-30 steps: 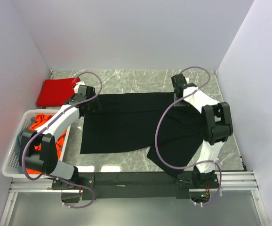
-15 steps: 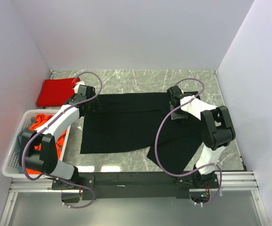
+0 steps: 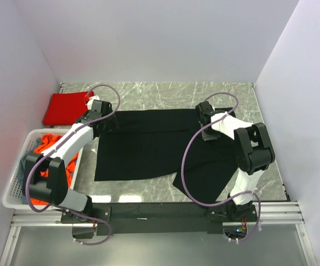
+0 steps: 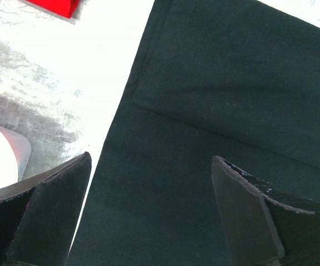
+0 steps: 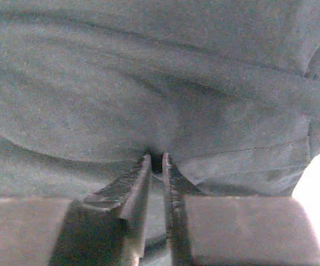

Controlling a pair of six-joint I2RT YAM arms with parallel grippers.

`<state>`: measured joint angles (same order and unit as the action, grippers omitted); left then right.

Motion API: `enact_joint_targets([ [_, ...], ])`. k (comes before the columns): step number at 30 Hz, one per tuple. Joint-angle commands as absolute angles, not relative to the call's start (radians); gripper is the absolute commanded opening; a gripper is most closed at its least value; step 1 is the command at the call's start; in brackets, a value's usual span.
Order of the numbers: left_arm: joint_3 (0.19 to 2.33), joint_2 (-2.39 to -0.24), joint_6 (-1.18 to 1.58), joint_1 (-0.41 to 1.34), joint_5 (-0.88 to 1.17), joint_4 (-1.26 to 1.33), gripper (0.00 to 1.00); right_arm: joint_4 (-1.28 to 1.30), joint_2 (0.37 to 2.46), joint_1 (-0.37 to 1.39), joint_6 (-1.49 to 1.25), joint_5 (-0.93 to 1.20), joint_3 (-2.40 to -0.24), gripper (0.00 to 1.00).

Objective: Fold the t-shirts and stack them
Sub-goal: Fold the tshirt

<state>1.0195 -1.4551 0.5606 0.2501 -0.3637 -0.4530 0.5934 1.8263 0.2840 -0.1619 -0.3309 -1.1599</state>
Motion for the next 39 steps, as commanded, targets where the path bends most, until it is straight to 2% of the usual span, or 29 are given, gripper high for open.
enact_joint_targets([
  [1, 1.054, -1.442, 0.545, 0.253, -0.371, -0.439, 0.95, 0.584, 1.830, 0.288, -0.149, -0.385, -1.213, 0.14],
  [4, 1.054, -1.447, 0.546, 0.253, -0.371, -0.439, 0.95, 0.600, 1.836, 0.287, -0.137, -0.416, -1.256, 0.01],
  [11, 1.055, -1.454, 0.543, 0.253, -0.368, -0.439, 0.95, 0.637, 1.893, 0.278, -0.101, -0.460, -1.388, 0.00],
  [17, 1.054, -1.459, 0.541, 0.253, -0.367, -0.439, 0.95, 0.661, 1.989, 0.270, -0.045, -0.492, -1.541, 0.07],
  [26, 1.055, -1.471, 0.538, 0.255, -0.361, -0.440, 0.95, 0.701, 2.106, 0.239, 0.035, -0.529, -1.778, 0.42],
  [31, 1.058, -1.476, 0.538, 0.253, -0.360, -0.445, 0.95, 0.721, 2.086, 0.227, -0.039, -0.505, -1.812, 0.44],
  [34, 1.058, -1.471, 0.541, 0.253, -0.362, -0.446, 0.95, 0.680, 1.986, 0.225, -0.118, -0.440, -1.723, 0.44],
  [39, 1.058, -1.465, 0.541, 0.253, -0.356, -0.446, 0.95, 0.536, 1.789, 0.227, -0.215, -0.215, -1.441, 0.42],
])
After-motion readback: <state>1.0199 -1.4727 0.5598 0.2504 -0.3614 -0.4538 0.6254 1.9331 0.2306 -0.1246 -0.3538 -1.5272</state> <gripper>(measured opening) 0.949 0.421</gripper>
